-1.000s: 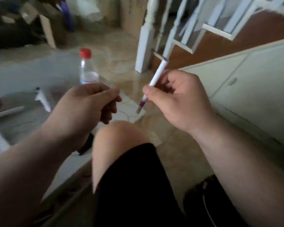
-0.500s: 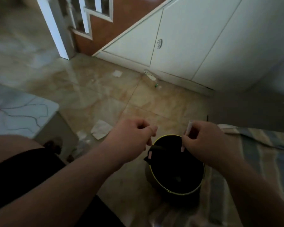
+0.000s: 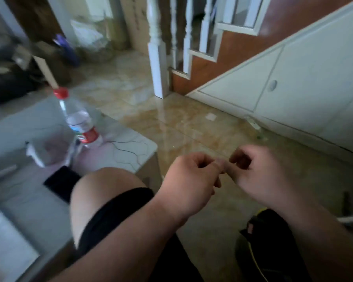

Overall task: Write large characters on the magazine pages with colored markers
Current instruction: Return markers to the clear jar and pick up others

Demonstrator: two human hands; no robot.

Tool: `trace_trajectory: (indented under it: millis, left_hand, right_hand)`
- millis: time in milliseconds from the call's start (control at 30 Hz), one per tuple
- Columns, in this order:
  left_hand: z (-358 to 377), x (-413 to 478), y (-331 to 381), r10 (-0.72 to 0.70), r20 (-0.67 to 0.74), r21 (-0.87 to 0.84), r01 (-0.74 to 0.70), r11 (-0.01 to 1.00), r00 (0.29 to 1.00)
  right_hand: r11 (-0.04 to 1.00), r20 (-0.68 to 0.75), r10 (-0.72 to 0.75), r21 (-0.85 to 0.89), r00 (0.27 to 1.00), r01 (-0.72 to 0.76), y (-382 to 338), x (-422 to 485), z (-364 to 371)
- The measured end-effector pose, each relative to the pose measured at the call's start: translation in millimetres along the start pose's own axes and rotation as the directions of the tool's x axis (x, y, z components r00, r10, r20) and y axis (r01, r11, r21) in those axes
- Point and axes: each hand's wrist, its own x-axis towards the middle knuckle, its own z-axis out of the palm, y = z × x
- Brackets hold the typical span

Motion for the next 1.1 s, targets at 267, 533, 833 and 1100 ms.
trace_trajectory:
  millis: [267,533,833,1100]
  left_hand:
    - [-204.5,-78.6,-37.9,0.039,-0.64,-0.043,-0.086,0.995,0.767]
    - [-384.9,-206.7,-127.1,-0.054,-0.937,-0.04,0.046,0.998,0.345]
    - [-458.0,-231.0,-196.9,-0.091,-0.93,-0.018,0.202,0.979,0.357]
    - [-483.1,-227.3,-214.3,-0.162,-0.868,-0.048,0.245,0.968,0.47]
  right_hand:
    - [0.886,0.162,-0.451,0.2,0.878,0.419,-216.5,42.6,106.6]
    - [0.688,0.349,-0.719,0.234,0.602,0.687,-396.1,-3.5,229.2]
    - [0.63,0.434,-0.74,0.18,0.514,0.755,-504.0,18.2,372.6]
    - [0.705,0.435,-0.633,-0.018,0.64,0.709,-526.0,39.3,433.1]
